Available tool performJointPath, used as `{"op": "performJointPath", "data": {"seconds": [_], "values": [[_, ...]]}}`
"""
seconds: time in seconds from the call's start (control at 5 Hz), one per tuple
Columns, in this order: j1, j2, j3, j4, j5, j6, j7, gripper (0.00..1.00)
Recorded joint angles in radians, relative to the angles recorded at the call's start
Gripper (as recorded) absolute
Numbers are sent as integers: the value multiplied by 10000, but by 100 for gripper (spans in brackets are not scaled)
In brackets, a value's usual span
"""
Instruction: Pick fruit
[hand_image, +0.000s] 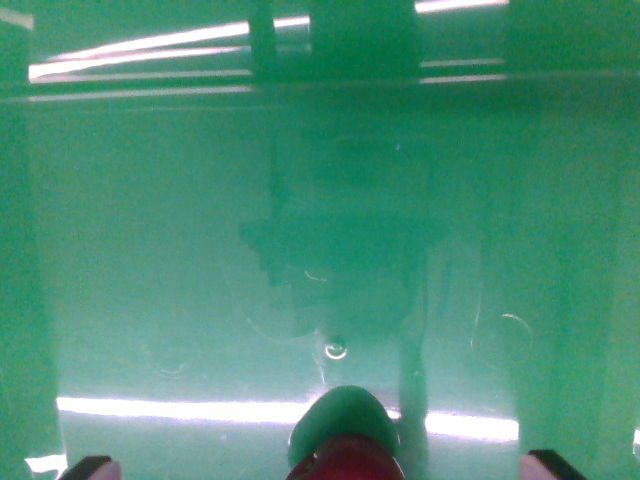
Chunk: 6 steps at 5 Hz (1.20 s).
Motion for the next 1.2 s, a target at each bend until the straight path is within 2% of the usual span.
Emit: {"op": "performJointPath", "data": {"seconds": [0.2,0.4,0.6,0.8,1.0,1.2], "values": [[0,0,0,0,0,0,0,0],[0,79,16,-429,-23,-424,-25,0],[0,79,16,-429,-23,-424,-25,0],[-1,157,32,-860,-46,-850,-49,0],[-1,157,32,-860,-46,-850,-49,0],[-1,231,48,-1264,-68,-1249,-73,0]]}}
